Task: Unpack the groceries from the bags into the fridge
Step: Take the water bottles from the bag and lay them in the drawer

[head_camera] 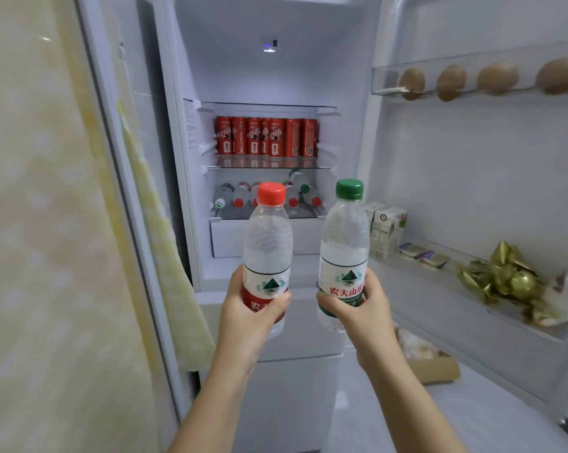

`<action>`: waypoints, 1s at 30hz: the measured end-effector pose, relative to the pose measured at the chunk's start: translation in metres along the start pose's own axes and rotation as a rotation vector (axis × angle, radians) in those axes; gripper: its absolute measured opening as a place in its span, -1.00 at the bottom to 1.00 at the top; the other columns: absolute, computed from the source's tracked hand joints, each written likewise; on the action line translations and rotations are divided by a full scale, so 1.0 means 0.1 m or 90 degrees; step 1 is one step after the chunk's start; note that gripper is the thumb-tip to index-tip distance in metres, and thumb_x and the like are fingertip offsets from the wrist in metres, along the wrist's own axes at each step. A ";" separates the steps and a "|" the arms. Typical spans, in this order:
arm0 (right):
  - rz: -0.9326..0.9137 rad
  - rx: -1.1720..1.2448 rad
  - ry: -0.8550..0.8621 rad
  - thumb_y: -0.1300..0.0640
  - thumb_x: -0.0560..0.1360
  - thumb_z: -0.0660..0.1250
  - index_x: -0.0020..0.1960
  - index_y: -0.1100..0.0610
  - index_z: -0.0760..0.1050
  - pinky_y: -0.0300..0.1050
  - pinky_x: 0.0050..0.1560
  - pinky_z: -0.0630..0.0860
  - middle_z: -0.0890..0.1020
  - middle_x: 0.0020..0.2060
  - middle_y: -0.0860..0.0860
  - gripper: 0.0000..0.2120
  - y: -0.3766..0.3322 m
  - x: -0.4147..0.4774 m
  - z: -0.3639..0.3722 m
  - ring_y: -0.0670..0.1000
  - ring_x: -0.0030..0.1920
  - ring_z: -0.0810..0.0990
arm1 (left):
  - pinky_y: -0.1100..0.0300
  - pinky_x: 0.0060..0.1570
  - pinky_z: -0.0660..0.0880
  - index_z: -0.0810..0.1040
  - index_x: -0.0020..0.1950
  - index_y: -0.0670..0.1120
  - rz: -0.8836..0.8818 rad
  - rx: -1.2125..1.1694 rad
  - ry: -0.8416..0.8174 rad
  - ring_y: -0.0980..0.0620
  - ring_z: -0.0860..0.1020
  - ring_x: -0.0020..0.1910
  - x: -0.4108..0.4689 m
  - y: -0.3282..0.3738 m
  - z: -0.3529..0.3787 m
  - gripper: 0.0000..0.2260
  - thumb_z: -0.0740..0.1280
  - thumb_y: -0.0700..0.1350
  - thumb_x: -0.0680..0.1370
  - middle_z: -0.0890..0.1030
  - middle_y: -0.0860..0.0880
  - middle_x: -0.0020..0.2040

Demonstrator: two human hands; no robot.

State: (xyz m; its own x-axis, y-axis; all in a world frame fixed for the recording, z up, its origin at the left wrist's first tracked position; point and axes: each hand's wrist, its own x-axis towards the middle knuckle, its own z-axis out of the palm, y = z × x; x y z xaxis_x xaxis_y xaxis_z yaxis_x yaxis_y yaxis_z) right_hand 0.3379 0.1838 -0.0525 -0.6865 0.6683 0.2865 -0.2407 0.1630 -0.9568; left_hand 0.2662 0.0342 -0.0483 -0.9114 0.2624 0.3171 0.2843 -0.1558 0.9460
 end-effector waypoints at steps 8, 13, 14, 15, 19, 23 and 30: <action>0.037 0.002 -0.010 0.35 0.32 0.53 0.17 0.01 0.47 -0.28 -0.26 0.57 0.67 -0.09 -0.05 -0.48 0.36 0.57 0.28 -0.08 -0.12 0.66 | 0.48 -0.28 0.47 0.47 0.10 0.15 -0.043 0.024 0.012 0.30 0.60 -0.17 0.54 -0.37 -0.01 -0.56 0.52 -0.26 0.40 0.65 0.22 -0.15; 0.060 -0.001 -0.031 0.34 0.32 0.54 0.18 0.00 0.45 -0.29 -0.25 0.55 0.66 -0.06 -0.05 -0.47 0.65 1.09 0.45 -0.05 -0.08 0.65 | 0.49 -0.28 0.46 0.45 0.08 0.18 -0.053 0.043 0.031 0.32 0.59 -0.19 1.02 -0.63 0.09 -0.56 0.51 -0.25 0.40 0.64 0.26 -0.17; 0.065 -0.001 -0.039 0.32 0.32 0.54 0.19 -0.01 0.44 -0.27 -0.22 0.56 0.66 -0.05 -0.05 -0.46 0.71 1.20 0.48 -0.05 -0.07 0.65 | 0.49 -0.28 0.45 0.45 0.07 0.18 -0.055 0.048 0.036 0.33 0.59 -0.20 1.12 -0.69 0.12 -0.57 0.51 -0.24 0.41 0.63 0.28 -0.17; 0.069 -0.001 -0.046 0.30 0.33 0.55 0.18 -0.03 0.44 -0.25 -0.20 0.56 0.66 -0.05 -0.06 -0.47 0.77 1.33 0.52 -0.06 -0.07 0.65 | 0.49 -0.30 0.45 0.45 0.06 0.18 -0.060 0.051 0.042 0.34 0.58 -0.21 1.22 -0.74 0.15 -0.58 0.51 -0.25 0.41 0.63 0.27 -0.17; 0.073 -0.008 -0.073 0.28 0.34 0.54 0.03 -0.13 0.42 -0.25 -0.18 0.55 0.64 -0.06 -0.11 -0.53 0.93 1.86 0.65 -0.09 -0.06 0.64 | 0.52 -0.35 0.43 0.43 0.01 0.17 -0.068 0.064 0.066 0.41 0.55 -0.24 1.69 -0.89 0.29 -0.60 0.51 -0.25 0.41 0.59 0.20 -0.10; 0.090 -0.013 -0.091 0.30 0.34 0.53 0.03 -0.14 0.41 -0.26 -0.20 0.54 0.62 -0.06 -0.10 -0.52 1.10 2.31 0.77 -0.08 -0.05 0.62 | 0.55 -0.35 0.42 0.41 0.02 0.20 -0.081 0.074 0.095 0.46 0.53 -0.21 2.05 -1.07 0.39 -0.56 0.51 -0.25 0.41 0.56 0.22 -0.06; 0.118 -0.053 -0.102 0.31 0.32 0.54 0.21 0.00 0.41 -0.35 -0.30 0.54 0.63 -0.01 -0.09 -0.44 1.50 2.78 1.05 -0.09 -0.05 0.62 | 0.50 -0.29 0.46 0.46 0.21 0.05 -0.128 0.079 0.131 0.35 0.58 -0.16 2.57 -1.57 0.33 -0.52 0.52 -0.26 0.39 0.62 0.13 -0.01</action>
State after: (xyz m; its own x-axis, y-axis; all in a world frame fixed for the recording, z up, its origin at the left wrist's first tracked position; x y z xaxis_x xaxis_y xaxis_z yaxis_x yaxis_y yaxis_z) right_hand 0.0387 0.3180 -0.1110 -0.8150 0.5701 0.1034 -0.0476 0.1120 -0.9926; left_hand -0.0031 0.1580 -0.1132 -0.9905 0.0752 0.1150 0.1154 0.0006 0.9933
